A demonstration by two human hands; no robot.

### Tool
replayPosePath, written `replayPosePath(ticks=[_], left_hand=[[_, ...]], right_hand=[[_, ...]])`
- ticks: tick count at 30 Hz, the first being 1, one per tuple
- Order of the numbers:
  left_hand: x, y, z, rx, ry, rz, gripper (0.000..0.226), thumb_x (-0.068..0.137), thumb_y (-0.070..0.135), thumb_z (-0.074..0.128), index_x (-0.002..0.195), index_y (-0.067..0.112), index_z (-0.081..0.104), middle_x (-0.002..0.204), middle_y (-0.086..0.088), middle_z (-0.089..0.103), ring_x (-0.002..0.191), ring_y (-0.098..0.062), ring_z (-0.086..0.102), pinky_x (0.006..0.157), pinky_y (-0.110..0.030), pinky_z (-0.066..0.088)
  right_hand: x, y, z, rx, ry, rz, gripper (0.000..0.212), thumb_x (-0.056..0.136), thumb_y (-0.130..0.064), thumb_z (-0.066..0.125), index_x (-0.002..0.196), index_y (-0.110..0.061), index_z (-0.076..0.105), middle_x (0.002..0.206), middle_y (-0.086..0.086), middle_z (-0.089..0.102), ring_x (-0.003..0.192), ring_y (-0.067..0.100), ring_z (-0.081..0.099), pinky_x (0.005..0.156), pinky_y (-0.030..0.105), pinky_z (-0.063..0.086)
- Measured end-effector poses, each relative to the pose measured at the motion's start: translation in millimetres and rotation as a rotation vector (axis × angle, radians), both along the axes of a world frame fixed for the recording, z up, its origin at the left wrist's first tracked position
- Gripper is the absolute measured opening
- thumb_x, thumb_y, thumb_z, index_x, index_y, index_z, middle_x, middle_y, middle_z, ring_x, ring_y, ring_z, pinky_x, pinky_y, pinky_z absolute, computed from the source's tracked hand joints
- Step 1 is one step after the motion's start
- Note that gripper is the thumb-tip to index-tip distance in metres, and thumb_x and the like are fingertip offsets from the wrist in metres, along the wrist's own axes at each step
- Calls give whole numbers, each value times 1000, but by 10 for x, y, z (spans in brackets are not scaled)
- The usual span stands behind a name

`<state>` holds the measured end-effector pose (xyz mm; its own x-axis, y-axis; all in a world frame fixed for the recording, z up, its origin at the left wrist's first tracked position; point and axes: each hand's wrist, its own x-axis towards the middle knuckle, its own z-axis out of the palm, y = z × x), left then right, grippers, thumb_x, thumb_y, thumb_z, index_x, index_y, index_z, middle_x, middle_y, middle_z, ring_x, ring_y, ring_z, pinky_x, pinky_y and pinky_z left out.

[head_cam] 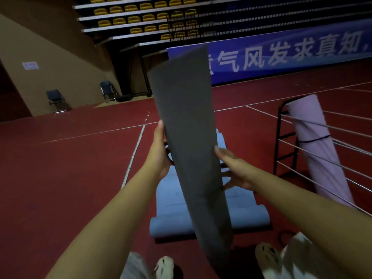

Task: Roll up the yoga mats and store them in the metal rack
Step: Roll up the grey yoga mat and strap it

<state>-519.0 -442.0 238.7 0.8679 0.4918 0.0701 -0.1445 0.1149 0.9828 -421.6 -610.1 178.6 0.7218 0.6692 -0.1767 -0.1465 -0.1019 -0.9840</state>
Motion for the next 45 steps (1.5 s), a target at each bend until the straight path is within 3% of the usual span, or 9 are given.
replayPosePath(ticks=[4,8,13,19,24,30,36,40,45], left_hand=[[-8,-15,74,64,-56,-5,29,91,31,40,99,25,67,99,3,62,108,-26,53,87,-59,46],[-89,-72,258,88,-18,-32,36,94,47,39,93,21,64,100,-1,65,112,-28,55,94,-64,41],[-177,-5,503,178,137,-32,77,84,77,24,98,13,64,108,-12,66,103,-30,60,86,-56,47],[-164,87,739,233,314,-54,93,78,82,30,121,5,59,120,-12,61,113,-29,51,91,-62,38],[-108,68,744,215,150,-1,50,90,59,41,72,16,60,77,-3,67,88,-20,62,86,-46,47],[-113,178,888,226,218,-115,77,79,79,35,109,11,56,93,-14,64,89,-29,63,74,-45,54],[-40,90,1002,315,260,-36,41,85,54,49,72,15,49,81,-4,57,86,-21,55,88,-41,43],[-40,0,941,216,-38,-49,22,96,33,43,116,34,53,109,-4,55,105,-25,54,81,-50,51],[-89,-78,907,392,-27,-76,22,93,26,46,102,25,66,110,-7,60,104,-25,57,88,-52,51]], right_hand=[[86,-52,-90,-20,102,-36,92,58,-86,31,130,-32,52,129,4,54,121,29,48,93,68,39],[67,-145,32,-45,97,-23,105,49,-89,31,134,-30,50,131,10,53,120,33,49,83,62,44],[65,-205,253,-104,74,2,71,80,-75,33,126,-25,55,121,14,58,108,32,60,79,49,56],[-26,-13,916,138,-84,-225,21,96,-18,45,101,-21,66,104,5,65,101,31,60,79,64,50],[42,-59,1221,211,-24,-172,51,86,-68,41,106,-26,62,104,7,65,103,31,60,87,73,38],[87,-179,1548,72,-132,-30,105,48,-86,54,124,-14,55,123,12,57,112,34,54,72,64,51],[62,-171,1724,242,-136,-91,30,89,-42,53,112,-24,61,112,3,57,104,30,53,92,75,31],[-7,-113,1699,343,-280,-87,38,98,-30,43,132,-44,46,129,-1,43,114,28,46,80,61,47],[9,-47,1636,205,-373,-69,27,97,-33,37,115,-32,57,120,3,49,107,26,50,73,50,51]])
